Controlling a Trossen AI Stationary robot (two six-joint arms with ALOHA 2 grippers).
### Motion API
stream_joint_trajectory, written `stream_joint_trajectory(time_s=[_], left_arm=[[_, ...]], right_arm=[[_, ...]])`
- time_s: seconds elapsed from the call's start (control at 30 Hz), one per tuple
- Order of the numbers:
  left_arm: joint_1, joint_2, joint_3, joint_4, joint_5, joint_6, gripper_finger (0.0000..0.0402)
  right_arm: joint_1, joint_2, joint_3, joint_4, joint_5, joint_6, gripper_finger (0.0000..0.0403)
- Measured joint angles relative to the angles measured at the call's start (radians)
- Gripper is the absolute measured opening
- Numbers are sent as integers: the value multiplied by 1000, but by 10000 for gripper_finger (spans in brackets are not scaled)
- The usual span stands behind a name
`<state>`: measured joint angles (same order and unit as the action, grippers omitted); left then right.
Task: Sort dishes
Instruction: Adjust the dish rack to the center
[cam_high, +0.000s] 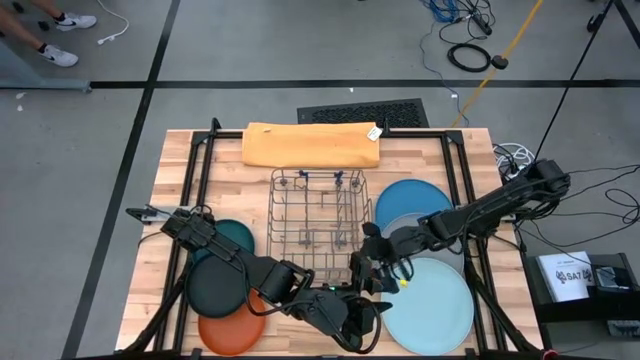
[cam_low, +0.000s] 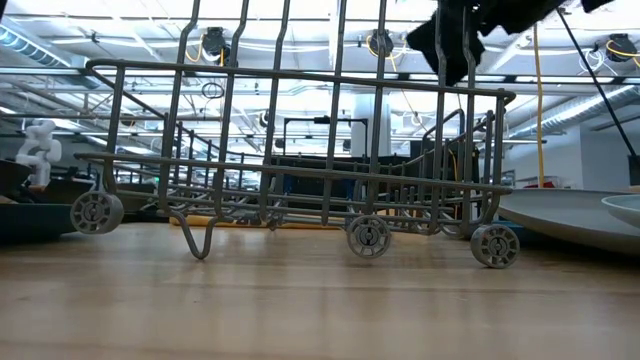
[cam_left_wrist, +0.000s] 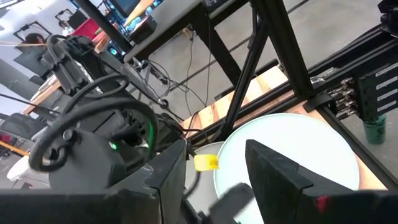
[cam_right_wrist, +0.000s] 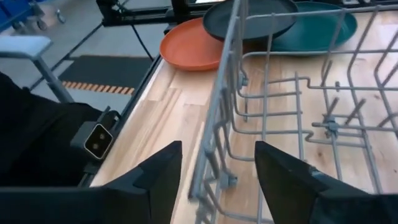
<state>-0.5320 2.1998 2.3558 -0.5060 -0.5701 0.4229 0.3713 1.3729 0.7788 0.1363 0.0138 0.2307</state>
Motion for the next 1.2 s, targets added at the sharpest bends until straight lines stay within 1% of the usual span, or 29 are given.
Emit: stream_joint_trajectory(time_s=[0.13,0.23,0.4,0.53,0.6,0.83,1.0,1.2], left_arm=[[0,0,0,0,0,-2,166],[0,0,0,-1,-1,-2,166],[0,0,0,-2,-1,-2,166],[0,0,0,-2,-2,-2,166],[0,0,0,-2,-3,-2,166],[0,0,0,-5,-3,-2,166],[0,0,0,-6,-3,-15,166],[0,0,0,-16,-3,-23,166]], right_arm=[[-12,64,55,-21,14,-48,174],[-22,102,84,-33,14,-73,148],[-46,132,100,-39,17,-86,84],[-56,129,100,-45,71,-90,23],[-58,128,100,-45,75,-96,7],[-62,128,100,-50,126,-79,2],[-66,127,100,-62,220,-35,1],[-73,127,100,-68,237,-1,1]])
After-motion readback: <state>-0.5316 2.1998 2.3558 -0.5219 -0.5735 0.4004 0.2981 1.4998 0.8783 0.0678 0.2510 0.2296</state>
